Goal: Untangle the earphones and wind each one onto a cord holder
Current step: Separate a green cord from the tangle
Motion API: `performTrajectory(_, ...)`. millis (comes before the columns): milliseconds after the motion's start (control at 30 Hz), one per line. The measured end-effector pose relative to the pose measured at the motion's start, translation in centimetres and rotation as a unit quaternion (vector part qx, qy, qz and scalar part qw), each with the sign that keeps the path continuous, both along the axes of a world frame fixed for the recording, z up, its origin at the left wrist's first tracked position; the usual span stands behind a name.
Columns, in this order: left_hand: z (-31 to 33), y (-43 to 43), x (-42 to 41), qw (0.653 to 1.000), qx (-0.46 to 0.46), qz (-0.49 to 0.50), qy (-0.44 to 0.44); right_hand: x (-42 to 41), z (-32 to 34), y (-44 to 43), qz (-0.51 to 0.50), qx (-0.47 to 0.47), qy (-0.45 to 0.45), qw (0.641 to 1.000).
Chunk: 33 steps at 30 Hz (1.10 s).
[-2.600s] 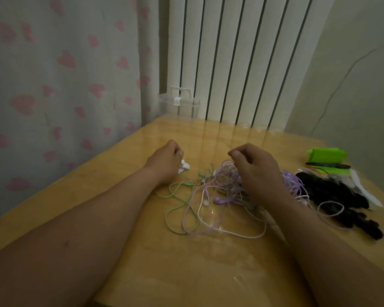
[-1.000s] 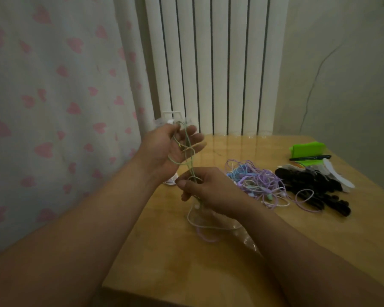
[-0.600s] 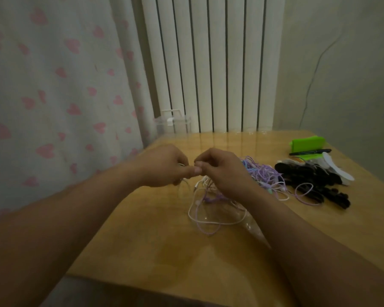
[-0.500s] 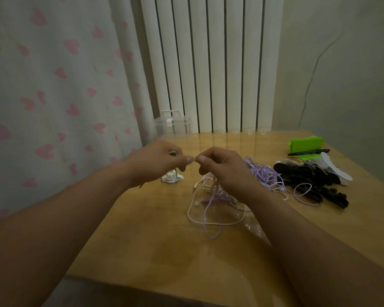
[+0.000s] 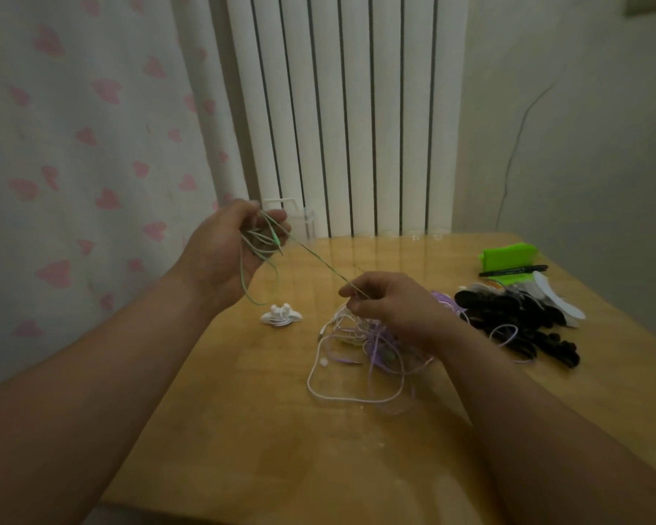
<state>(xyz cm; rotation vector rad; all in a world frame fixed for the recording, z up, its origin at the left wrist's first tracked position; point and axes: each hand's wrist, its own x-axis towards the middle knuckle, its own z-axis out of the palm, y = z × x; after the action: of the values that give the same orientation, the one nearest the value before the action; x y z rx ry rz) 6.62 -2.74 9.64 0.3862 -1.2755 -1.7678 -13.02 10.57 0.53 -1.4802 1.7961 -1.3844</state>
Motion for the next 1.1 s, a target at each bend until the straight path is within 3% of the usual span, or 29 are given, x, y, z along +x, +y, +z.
performTrajectory(333, 1.7, 0.3, -1.4, 1.000, -0.013, 0.005, -0.002, -0.6, -0.8, -0.2, -0.076, 0.089, 0.199, 0.973)
performTrajectory(500, -1.1, -0.6, -1.0, 0.994, -0.023, 0.070, -0.077, -0.9, -0.7, 0.0, -0.068, 0.097, 0.213, 0.970)
performTrajectory(833, 0.0, -3.9, 1.3, 0.990, 0.018, 0.142, 0.000, -2.0, -0.9, 0.7, -0.025, 0.158, 0.204, 0.966)
performTrajectory(900, -0.6, -3.9, 1.3, 0.986, -0.005, 0.165, -0.030, -2.1, -0.9, 0.9, -0.004, 0.162, 0.182, 0.970)
performTrajectory(967, -2.3, -3.4, 1.2, 0.958, -0.119, 0.213, -0.152, -2.5, -0.7, 1.4, 0.008, 0.168, 0.167, 0.972)
performTrajectory(1033, -5.0, -2.4, 1.0, 0.880, -0.274, 0.215, -0.324, -2.9, -0.5, 1.7, 0.014, 0.180, 0.161, 0.970)
performTrajectory(1100, -7.7, -0.8, 0.3, 0.798, -0.382, 0.158, -0.439, -3.1, -0.5, 1.8, 0.017, 0.184, 0.153, 0.971)
